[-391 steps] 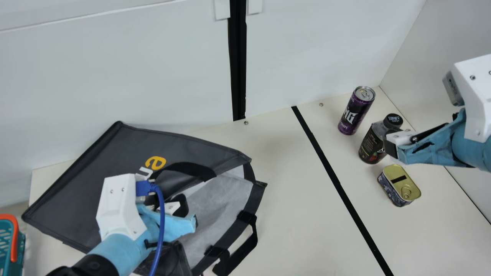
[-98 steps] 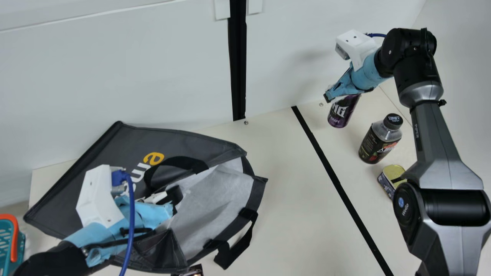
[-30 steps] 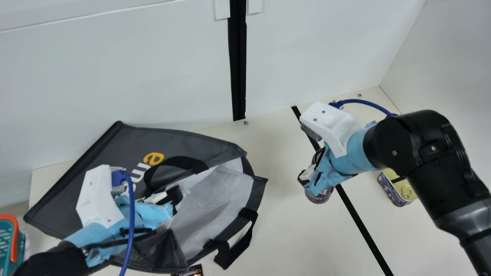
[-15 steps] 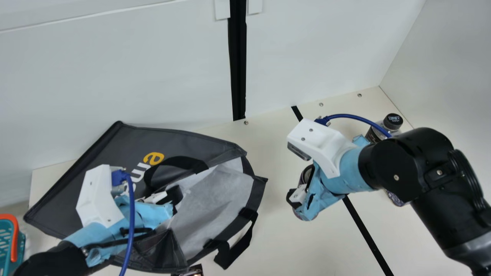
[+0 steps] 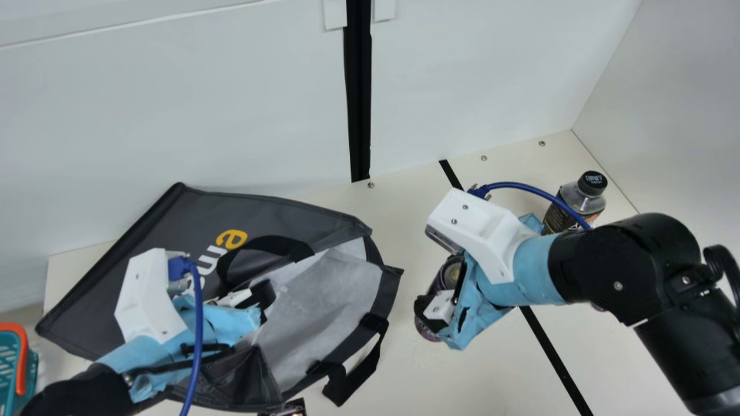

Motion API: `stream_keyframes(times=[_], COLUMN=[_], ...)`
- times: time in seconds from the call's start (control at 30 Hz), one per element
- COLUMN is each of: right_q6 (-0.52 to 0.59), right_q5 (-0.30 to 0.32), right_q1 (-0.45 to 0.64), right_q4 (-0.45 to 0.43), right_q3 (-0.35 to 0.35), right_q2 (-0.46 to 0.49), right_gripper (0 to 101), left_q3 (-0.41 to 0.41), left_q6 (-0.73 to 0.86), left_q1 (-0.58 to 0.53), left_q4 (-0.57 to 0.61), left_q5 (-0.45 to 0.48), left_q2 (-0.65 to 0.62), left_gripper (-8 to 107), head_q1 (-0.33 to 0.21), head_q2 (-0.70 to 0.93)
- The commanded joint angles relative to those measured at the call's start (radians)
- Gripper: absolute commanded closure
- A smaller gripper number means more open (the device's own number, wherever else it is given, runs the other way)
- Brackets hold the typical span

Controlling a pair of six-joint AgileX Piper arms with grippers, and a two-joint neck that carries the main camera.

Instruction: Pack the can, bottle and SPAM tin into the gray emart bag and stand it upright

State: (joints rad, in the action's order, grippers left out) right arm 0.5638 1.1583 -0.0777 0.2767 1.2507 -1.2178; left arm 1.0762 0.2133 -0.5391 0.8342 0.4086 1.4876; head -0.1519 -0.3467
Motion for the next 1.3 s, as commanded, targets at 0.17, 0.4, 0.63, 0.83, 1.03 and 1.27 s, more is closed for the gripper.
stream_keyframes(times=[0.17, 0.4, 0.63, 0.83, 1.03, 1.27], right_q6=[0.068, 0.133, 0.180, 0.211, 0.244, 0.292], right_q5=[-0.045, -0.100, -0.178, -0.268, -0.381, -0.505], right_q1=[0.005, 0.010, -0.004, -0.035, -0.074, -0.118], right_q4=[0.129, 0.235, 0.316, 0.362, 0.415, 0.483], right_q3=[-0.026, -0.049, -0.092, -0.143, -0.199, -0.265], right_q2=[0.018, 0.032, 0.042, 0.048, 0.052, 0.042], right_gripper=[101, 101, 101, 101, 101, 101], left_q3=[0.000, 0.000, 0.000, 0.000, 0.000, 0.000], left_q6=[0.000, 0.000, 0.000, 0.000, 0.000, 0.000], left_q1=[0.000, 0.000, 0.000, 0.000, 0.000, 0.000], left_q4=[0.000, 0.000, 0.000, 0.000, 0.000, 0.000], left_q5=[0.000, 0.000, 0.000, 0.000, 0.000, 0.000], left_q2=[0.000, 0.000, 0.000, 0.000, 0.000, 0.000], left_gripper=[107, 107, 107, 107, 107, 107], head_q1=[-0.023, -0.023, -0.023, -0.023, -0.023, -0.023], head_q2=[-0.002, -0.002, -0.002, -0.002, -0.002, -0.002])
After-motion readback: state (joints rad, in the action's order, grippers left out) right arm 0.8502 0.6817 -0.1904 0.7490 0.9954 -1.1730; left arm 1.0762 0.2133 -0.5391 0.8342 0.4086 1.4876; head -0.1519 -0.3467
